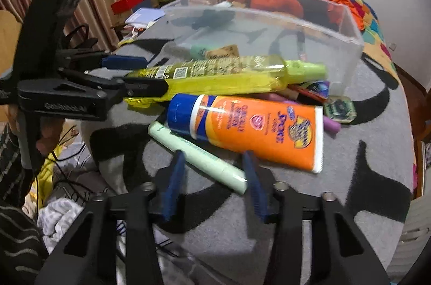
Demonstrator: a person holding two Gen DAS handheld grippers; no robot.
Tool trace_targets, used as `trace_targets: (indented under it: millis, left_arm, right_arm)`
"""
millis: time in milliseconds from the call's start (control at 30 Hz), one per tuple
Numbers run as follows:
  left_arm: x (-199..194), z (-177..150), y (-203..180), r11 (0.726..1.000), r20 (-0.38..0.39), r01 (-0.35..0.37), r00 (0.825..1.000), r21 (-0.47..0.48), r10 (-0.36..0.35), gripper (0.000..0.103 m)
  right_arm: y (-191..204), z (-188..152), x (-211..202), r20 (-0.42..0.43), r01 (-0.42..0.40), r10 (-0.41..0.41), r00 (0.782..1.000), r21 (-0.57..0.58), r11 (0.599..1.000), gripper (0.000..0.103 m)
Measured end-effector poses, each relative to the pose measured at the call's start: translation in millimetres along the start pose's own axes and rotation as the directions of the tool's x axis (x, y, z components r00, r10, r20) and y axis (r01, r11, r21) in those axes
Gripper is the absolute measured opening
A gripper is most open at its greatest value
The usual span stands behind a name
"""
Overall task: Organize objects
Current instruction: 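Grasp the yellow spray bottle with the left gripper while the right grasps the pale green tube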
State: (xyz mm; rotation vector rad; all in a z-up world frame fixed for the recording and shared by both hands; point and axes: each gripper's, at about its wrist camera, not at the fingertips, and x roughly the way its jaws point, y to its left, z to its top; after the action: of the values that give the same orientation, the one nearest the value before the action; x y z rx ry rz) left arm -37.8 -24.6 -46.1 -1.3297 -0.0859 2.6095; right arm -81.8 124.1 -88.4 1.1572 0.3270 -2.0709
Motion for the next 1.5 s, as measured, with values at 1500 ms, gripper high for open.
trace_targets:
  millis: [1500]
  left_arm:
    - [44.1, 41.1, -44.4, 0.972, -0.174, 0.08, 0.984, 0.22, -0.041, 0.053]
  right_arm:
    - [-75.8, -52.7, -39.0, -0.084, 0.2, -0.189, 0.978, 0.162, 0.966, 0.014]
